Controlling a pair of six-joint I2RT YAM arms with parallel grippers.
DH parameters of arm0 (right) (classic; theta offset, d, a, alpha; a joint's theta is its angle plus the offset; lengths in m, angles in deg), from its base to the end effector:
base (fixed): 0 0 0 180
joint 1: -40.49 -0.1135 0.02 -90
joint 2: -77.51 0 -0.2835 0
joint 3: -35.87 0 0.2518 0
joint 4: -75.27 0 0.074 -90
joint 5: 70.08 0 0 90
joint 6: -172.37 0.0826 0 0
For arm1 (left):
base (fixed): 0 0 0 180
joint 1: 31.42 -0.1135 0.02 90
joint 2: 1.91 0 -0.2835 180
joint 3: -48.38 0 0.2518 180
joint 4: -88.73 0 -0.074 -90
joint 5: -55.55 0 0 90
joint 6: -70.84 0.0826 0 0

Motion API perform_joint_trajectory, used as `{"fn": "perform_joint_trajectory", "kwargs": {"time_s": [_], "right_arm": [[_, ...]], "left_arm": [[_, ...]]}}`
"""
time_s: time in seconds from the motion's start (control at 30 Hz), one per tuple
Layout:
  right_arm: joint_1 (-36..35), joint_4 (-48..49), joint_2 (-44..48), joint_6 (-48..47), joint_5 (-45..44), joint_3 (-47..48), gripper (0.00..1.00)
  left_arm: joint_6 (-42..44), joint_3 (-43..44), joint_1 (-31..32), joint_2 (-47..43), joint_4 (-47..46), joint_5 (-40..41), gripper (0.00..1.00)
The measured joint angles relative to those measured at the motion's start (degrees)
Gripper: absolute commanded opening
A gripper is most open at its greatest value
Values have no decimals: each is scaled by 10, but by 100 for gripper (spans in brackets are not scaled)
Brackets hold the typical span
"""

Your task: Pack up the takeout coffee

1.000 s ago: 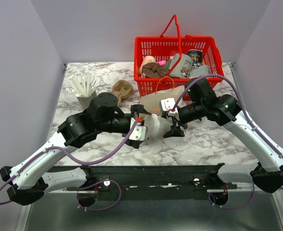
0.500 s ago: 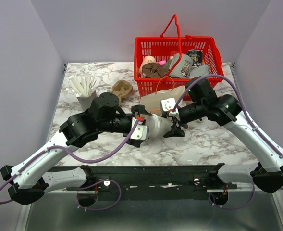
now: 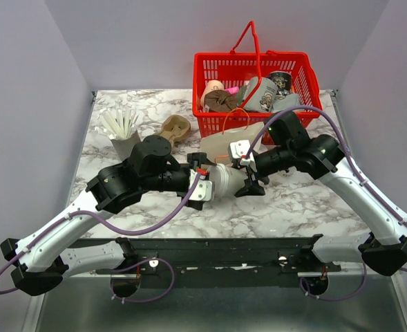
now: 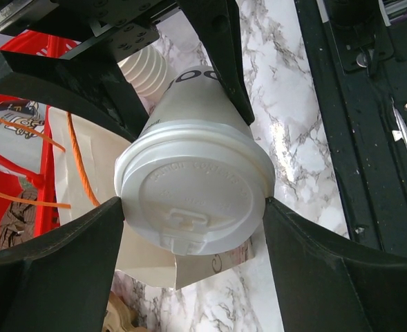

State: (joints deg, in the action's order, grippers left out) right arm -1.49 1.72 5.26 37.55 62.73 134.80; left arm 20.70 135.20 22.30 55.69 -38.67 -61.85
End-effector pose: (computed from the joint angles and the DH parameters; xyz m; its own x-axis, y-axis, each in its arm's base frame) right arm 0.1487 0.2093 0.3983 0.2045 -0.5116 -0.8345 -0.9755 -0.1777 -0.1301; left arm 0.1014 -0.2023 0.4173 0.4387 0.3640 -0.8216 0.8917 -0.0632 0.4481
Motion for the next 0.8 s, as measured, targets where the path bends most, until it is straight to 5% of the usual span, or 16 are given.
{"fn": "perform_joint_trajectory", "kwargs": {"time_s": [0.13,0.23,0.53,0.67,0.8], "right_arm": [[0,1,-1,0,-1,0,79],[0,4,0,2,-7,0,100],[1,8,56,11,-70,98,100],[43,71,116,16,-87,116,97],[157,145,103,52,-72,128,93]], "left_arm": [[2,0,0,0,2,3,73],[11,0,0,-1,7,6,72],[28,0,0,-27,68,14,64],[15,15,0,-51,113,17,43],[8,49,-2,-54,158,17,9]]}}
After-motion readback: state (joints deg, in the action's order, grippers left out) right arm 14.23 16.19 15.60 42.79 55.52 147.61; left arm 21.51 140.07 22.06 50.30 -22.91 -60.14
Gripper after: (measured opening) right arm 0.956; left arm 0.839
